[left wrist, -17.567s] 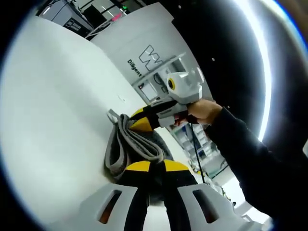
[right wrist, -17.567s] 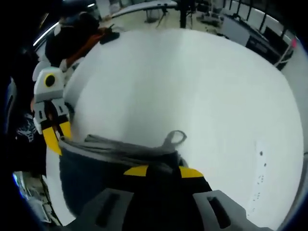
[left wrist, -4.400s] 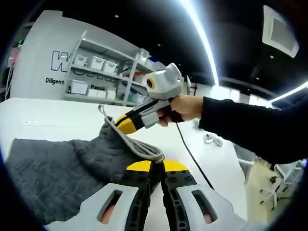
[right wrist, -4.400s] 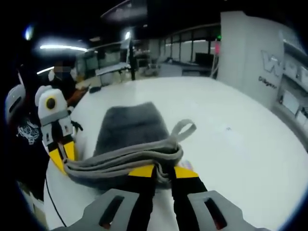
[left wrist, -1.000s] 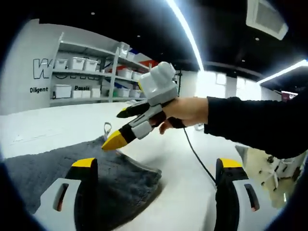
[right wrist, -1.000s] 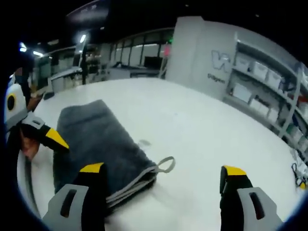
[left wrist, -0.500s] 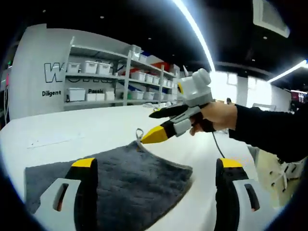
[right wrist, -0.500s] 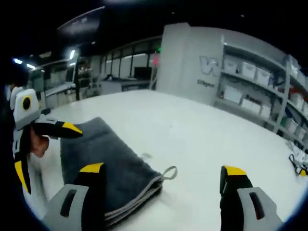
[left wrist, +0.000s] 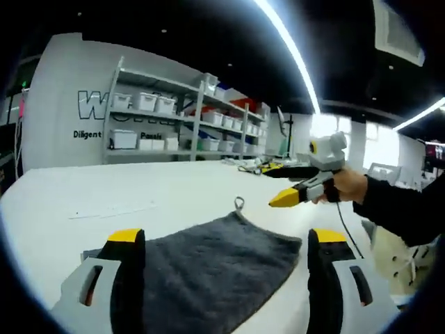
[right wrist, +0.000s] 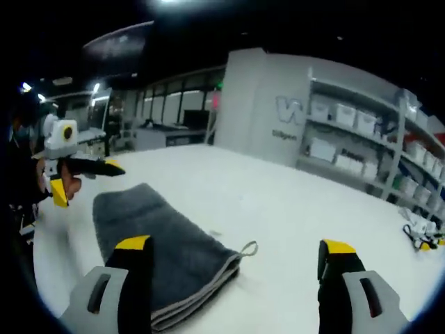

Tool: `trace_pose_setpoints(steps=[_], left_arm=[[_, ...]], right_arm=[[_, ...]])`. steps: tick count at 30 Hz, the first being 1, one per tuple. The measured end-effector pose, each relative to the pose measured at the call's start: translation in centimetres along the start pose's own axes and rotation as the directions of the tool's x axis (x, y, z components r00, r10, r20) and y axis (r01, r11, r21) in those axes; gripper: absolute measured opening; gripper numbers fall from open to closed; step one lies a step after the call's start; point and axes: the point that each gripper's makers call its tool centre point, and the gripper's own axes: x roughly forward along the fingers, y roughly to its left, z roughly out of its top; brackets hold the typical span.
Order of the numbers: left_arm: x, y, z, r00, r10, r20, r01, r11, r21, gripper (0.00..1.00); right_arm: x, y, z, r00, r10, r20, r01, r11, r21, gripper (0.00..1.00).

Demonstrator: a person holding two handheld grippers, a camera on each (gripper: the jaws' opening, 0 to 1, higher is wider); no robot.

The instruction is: Open the folded towel by lifting each exposed corner and separating the folded layers until the towel lies flat within the target outline without major curled edges

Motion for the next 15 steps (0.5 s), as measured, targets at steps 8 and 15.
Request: trace_pose_setpoints(steps=[8, 15], left_arm=[[-3.1, 2.3, 1.6, 0.998, 0.049, 0.038, -0.049, 0.999, 0.014, 0.97], [-5.6, 3.8, 2.8, 0.995, 0.087, 0.056, -0.087, 0.996, 0.011, 0.99]], right_arm=[[-2.9, 0.2, 1.3, 0.997, -0.064, 0.043, 0.064, 0.998, 0.007, 1.00], [-5.2, 0.8, 3.5, 0.988, -0.100, 0.119, 0.096, 0.995, 0.038, 1.00]])
